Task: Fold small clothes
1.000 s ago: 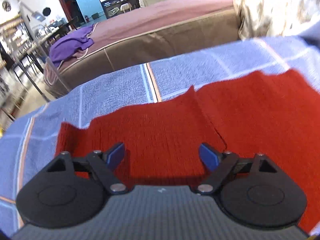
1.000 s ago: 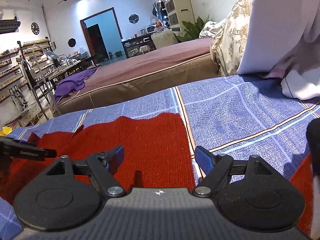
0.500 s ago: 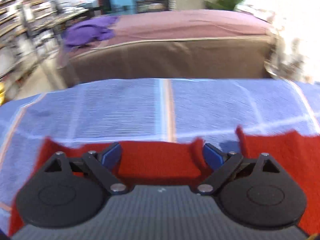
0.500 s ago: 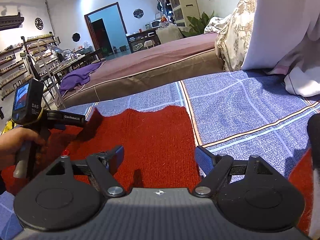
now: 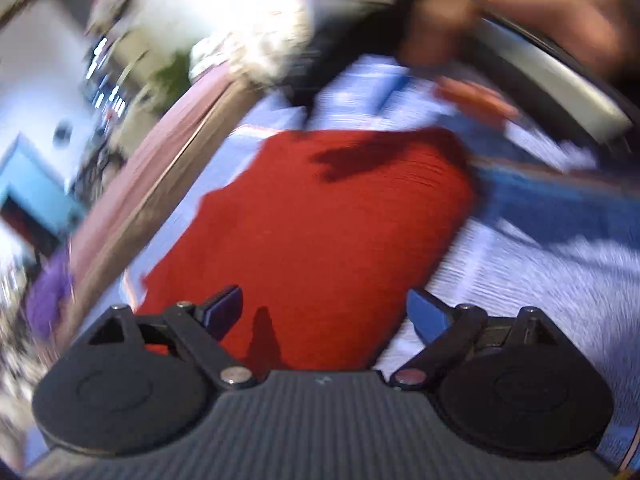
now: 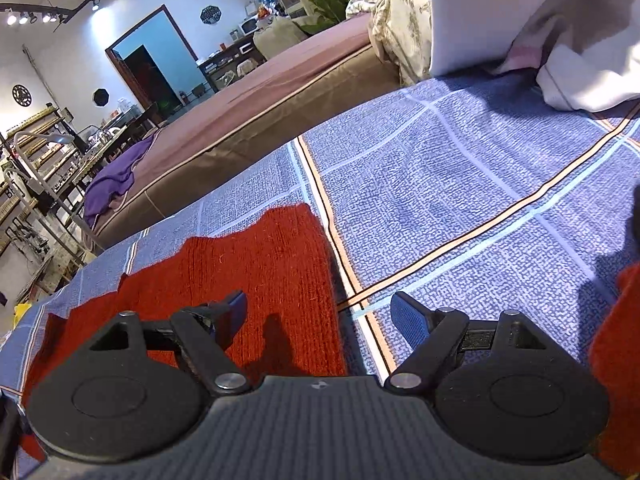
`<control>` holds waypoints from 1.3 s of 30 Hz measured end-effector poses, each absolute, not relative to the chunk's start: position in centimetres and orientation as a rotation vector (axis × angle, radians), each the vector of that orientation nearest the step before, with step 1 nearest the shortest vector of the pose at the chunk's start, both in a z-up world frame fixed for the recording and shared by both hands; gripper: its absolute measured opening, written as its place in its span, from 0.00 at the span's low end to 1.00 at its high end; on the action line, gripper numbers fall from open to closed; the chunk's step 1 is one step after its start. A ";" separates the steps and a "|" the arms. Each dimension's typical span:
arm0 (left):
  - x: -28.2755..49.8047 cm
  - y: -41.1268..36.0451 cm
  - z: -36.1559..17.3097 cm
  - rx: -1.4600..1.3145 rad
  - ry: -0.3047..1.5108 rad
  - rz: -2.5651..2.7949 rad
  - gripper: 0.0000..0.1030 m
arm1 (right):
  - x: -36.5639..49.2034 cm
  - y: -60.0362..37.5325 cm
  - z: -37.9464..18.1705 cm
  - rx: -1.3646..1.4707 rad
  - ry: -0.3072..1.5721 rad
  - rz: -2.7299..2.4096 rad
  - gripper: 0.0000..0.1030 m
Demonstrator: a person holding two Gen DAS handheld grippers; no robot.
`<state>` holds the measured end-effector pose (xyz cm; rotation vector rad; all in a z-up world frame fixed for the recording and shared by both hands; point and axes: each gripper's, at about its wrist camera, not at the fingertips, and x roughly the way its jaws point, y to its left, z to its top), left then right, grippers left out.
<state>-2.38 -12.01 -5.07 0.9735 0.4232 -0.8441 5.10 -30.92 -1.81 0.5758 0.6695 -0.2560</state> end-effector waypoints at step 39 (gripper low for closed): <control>10.1 18.9 3.2 -0.206 0.533 -0.299 0.24 | 19.2 -3.5 6.1 0.739 0.899 0.509 0.34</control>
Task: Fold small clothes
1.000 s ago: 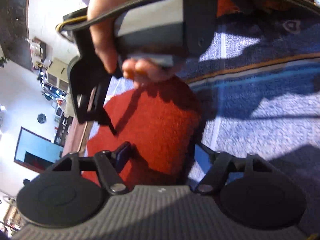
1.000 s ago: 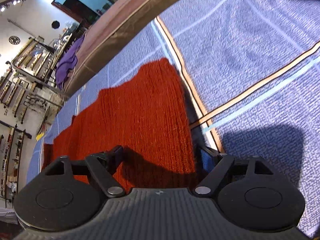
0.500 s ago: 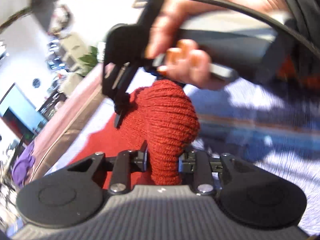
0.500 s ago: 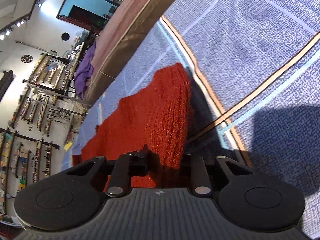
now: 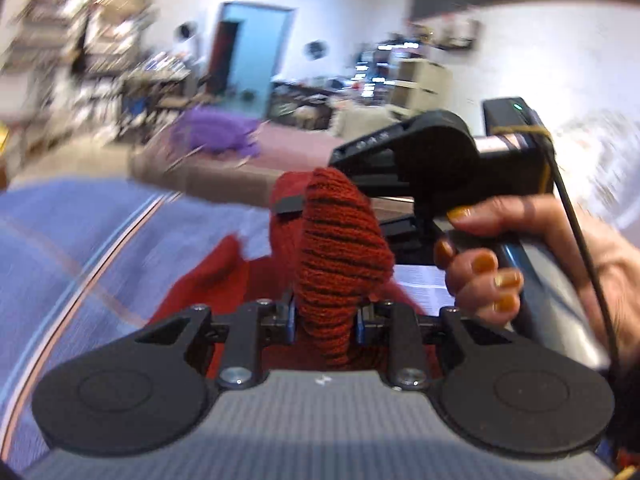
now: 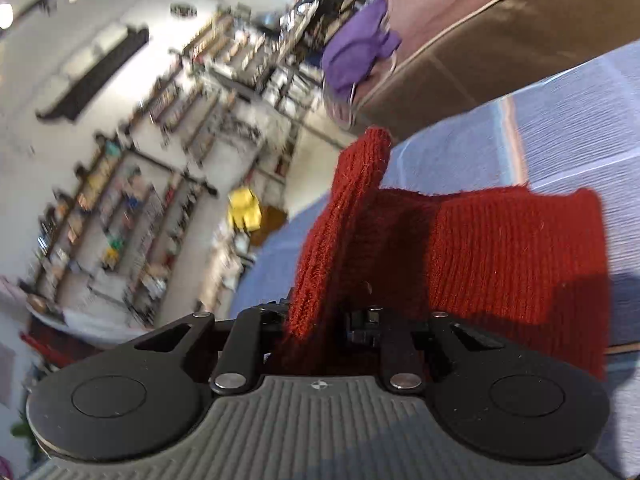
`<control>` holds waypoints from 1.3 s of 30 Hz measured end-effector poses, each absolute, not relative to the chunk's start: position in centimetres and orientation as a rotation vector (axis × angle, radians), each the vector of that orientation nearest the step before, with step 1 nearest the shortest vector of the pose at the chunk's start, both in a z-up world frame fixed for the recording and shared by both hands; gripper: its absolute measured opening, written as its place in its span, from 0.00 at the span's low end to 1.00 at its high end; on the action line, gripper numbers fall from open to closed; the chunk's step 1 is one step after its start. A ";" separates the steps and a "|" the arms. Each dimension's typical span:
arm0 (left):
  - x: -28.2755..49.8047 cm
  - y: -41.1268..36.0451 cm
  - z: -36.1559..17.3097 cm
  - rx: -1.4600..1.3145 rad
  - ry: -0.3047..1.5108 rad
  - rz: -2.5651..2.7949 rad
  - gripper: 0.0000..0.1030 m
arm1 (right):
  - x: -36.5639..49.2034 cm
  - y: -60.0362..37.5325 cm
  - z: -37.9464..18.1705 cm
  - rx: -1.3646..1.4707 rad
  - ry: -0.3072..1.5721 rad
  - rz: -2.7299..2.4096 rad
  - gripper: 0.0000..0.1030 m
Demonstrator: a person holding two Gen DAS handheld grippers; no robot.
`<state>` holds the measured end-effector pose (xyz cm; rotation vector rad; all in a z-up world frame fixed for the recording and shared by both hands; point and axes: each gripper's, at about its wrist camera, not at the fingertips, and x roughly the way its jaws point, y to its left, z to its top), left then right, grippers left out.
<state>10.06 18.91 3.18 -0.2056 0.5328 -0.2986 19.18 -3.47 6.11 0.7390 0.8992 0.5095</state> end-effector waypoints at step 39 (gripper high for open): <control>16.9 29.7 -10.7 -1.000 0.763 -0.157 1.00 | 12.6 -12.1 -1.3 0.951 0.833 0.327 1.00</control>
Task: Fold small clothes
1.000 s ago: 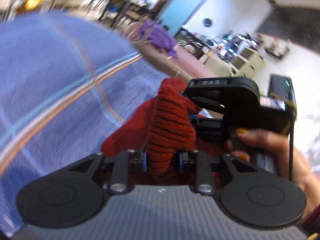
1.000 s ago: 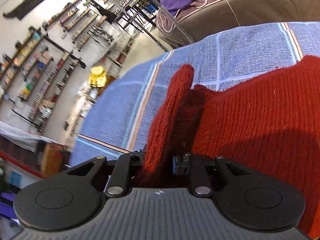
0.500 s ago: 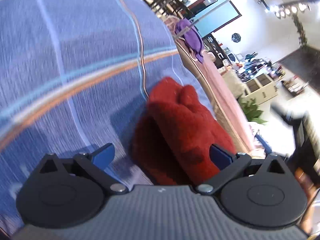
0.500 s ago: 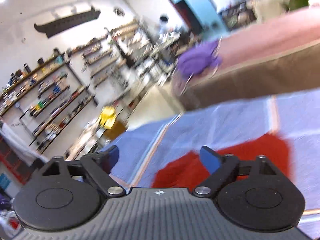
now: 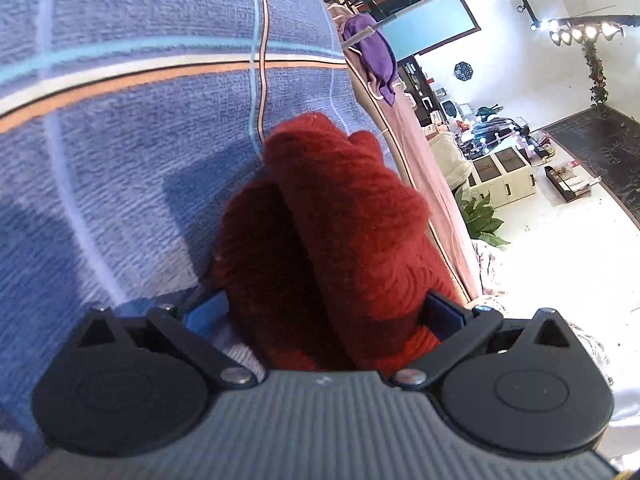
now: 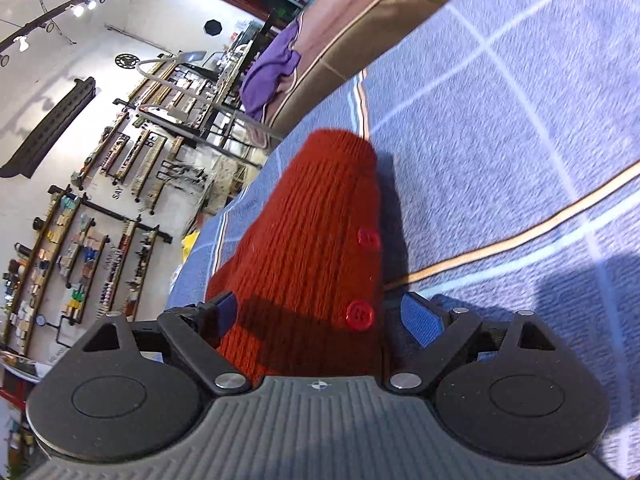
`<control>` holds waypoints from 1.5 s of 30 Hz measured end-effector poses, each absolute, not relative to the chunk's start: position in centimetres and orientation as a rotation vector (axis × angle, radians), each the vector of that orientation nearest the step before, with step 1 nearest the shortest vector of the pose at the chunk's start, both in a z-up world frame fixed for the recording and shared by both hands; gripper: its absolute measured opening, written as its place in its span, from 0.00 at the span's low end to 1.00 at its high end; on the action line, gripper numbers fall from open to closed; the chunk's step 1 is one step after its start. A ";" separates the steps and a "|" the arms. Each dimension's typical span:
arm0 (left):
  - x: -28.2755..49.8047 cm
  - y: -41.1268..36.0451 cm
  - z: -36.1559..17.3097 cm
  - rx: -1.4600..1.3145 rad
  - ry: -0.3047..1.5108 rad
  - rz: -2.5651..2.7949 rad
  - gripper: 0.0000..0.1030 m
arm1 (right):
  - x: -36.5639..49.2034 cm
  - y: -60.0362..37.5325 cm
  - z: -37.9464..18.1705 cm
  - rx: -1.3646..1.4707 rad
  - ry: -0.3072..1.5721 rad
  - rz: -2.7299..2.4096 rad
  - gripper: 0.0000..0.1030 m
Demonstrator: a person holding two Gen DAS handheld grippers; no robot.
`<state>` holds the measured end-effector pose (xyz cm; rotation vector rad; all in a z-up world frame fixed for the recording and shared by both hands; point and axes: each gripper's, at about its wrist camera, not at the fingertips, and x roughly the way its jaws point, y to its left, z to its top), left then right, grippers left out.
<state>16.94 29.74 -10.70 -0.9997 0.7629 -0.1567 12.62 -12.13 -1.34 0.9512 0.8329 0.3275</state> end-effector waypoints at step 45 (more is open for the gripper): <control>15.6 38.5 11.5 -0.442 0.369 0.151 0.54 | 18.1 11.0 13.9 0.615 0.523 0.794 0.92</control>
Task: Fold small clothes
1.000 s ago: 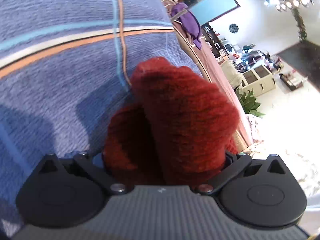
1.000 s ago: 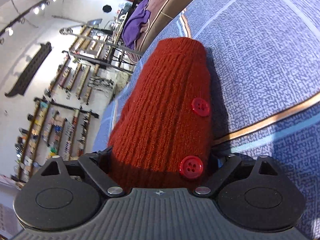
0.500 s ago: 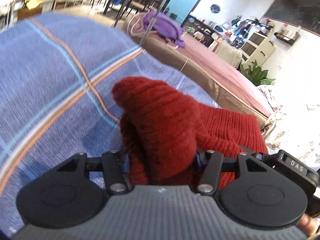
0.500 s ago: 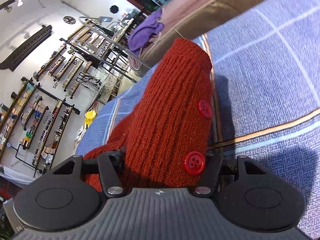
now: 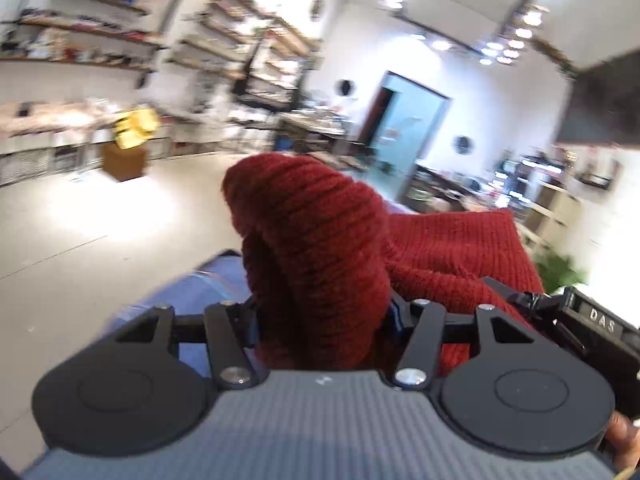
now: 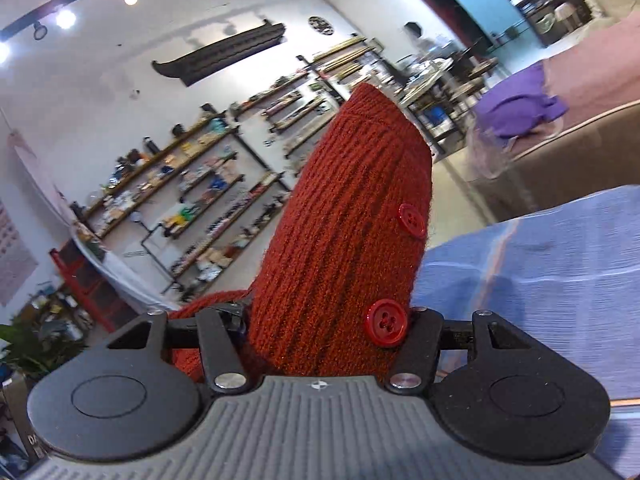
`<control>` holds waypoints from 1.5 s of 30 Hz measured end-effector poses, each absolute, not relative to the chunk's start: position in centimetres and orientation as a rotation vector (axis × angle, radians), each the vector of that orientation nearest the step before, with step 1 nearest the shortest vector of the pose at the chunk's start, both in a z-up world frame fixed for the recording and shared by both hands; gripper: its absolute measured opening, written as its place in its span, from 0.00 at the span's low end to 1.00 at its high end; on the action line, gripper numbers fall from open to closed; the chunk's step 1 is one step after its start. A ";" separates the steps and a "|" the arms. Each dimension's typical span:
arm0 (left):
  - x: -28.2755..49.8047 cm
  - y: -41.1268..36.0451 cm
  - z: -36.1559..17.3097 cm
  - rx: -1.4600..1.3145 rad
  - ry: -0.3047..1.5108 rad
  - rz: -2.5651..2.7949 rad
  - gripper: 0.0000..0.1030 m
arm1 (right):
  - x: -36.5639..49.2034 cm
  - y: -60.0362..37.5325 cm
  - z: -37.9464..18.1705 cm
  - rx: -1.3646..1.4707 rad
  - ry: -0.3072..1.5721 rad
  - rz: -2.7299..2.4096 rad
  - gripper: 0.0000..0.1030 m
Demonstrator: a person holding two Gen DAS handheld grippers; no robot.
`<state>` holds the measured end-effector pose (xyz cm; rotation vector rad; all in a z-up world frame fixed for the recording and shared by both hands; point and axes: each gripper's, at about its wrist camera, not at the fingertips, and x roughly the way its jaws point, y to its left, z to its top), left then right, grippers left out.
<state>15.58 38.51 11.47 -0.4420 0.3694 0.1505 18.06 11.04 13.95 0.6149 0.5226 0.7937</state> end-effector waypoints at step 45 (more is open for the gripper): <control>14.8 32.5 17.7 0.219 0.904 0.172 1.00 | 16.2 21.5 16.2 -0.418 0.899 0.863 1.00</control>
